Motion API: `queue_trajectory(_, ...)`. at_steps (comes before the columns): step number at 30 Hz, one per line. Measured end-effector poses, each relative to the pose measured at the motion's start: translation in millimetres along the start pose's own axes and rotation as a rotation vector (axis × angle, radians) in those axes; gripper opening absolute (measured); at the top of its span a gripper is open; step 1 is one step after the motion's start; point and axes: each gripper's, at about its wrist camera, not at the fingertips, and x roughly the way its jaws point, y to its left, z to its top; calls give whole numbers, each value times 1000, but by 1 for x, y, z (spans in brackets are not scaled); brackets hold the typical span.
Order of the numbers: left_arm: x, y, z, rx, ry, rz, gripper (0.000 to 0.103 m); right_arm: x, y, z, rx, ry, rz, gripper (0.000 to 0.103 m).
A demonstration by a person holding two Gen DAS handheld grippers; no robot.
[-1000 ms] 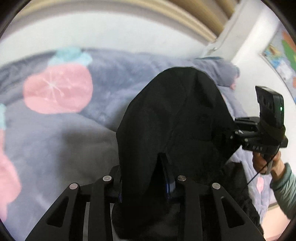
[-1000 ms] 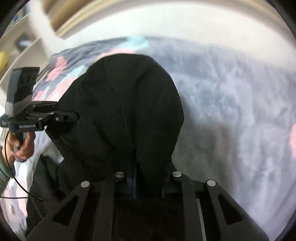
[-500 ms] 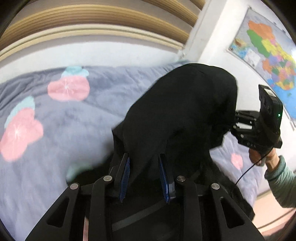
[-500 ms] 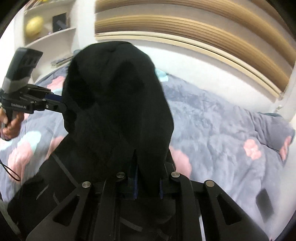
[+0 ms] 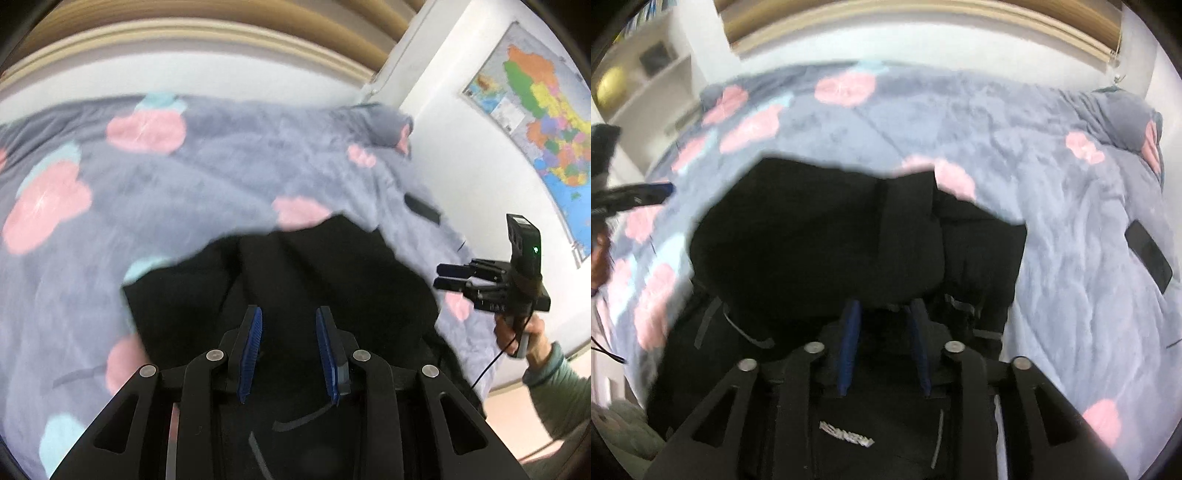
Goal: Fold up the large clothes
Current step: 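Fold the held hood down onto the jacket body with both tools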
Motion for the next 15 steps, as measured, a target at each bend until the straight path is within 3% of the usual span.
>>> queue_trajectory(1, 6, -3, 11, 8, -10, -12, 33, -9, -7, 7, 10, -24, 7, 50)
queue_trajectory(2, 10, -8, 20, 13, -15, -19, 34, -13, -6, 18, 14, -51, 10, 52)
queue_trajectory(5, 35, -20, 43, 21, -3, -34, 35, -15, 8, 52, 23, -101, 25, 52)
queue_trajectory(8, 68, -22, 42, -2, 65, -58, 35, 6, 18, 74, 59, -62, 13, 52)
queue_trajectory(11, 94, -19, 14, -30, 170, -119, 35, 48, 29, 71, 105, 47, 87, 52)
queue_trajectory(15, 130, -10, -47, -58, 305, -94, 35, 96, 38, 23, 92, 202, 63, 52)
